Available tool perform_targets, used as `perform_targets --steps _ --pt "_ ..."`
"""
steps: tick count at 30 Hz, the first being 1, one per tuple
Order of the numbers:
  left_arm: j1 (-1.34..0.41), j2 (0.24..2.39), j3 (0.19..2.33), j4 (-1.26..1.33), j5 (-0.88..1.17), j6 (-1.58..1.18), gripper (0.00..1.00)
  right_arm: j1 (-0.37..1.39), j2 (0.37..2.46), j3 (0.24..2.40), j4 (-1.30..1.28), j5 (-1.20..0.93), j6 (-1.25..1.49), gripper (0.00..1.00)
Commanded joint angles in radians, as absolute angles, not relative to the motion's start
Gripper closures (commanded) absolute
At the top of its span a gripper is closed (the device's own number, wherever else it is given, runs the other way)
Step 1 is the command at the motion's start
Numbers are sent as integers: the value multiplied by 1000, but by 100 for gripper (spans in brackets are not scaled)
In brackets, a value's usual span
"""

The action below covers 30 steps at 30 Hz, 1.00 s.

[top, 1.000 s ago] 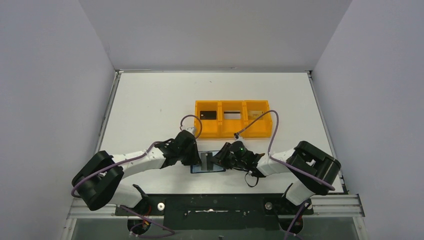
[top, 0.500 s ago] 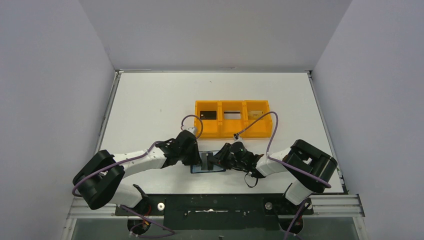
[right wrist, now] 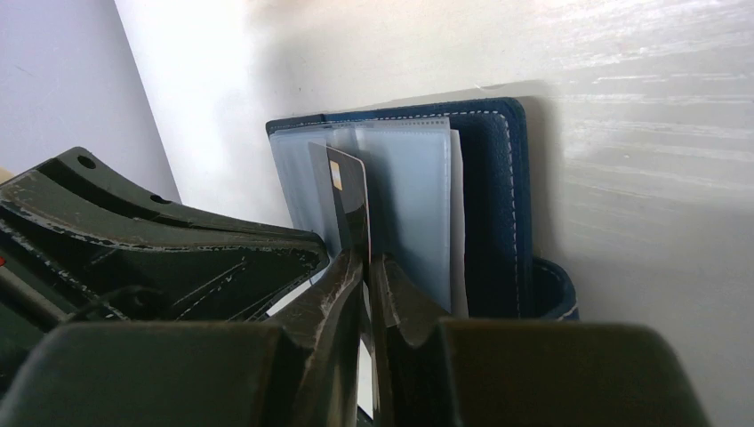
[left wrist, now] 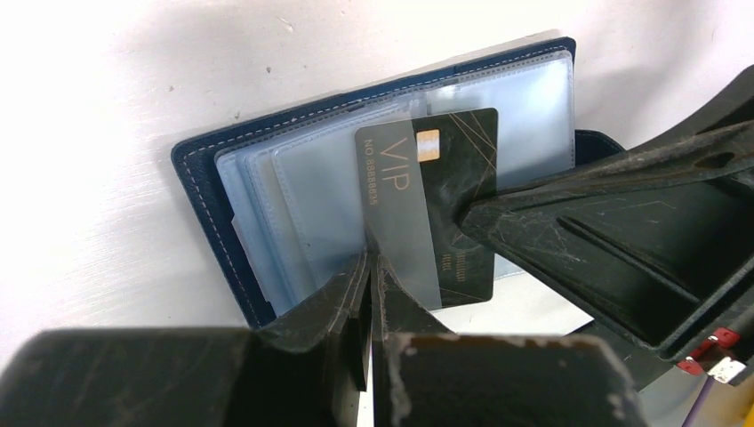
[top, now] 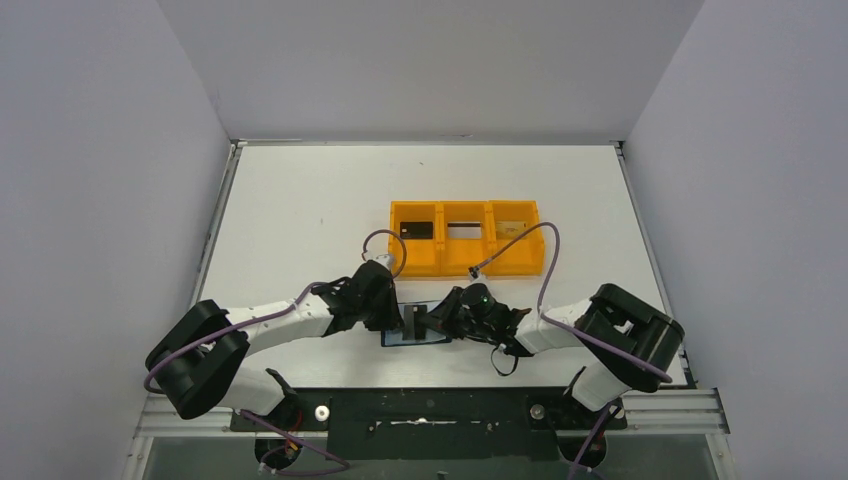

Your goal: Take the credit cards out of the card holder

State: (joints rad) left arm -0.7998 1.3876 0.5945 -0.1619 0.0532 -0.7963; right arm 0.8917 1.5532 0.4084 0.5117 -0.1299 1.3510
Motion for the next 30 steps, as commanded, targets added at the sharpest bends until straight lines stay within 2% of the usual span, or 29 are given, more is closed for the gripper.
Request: perform_targets --steps 1,7,12,24,30 --pt "-807 1407 581 -302 -31 -769 98 894 1491 416 408 -61 1317 98" --pt "-807 1362 574 -314 -67 -782 96 886 1401 420 297 -13 1295 100" --pt "-806 1322 575 -313 -92 -802 86 886 1315 425 237 21 1274 100" --pt "-799 1142 623 -381 -162 -804 54 891 1214 398 290 46 1232 100" --pt "-729 1073 639 -464 -208 -775 39 905 1205 406 321 52 1201 100"
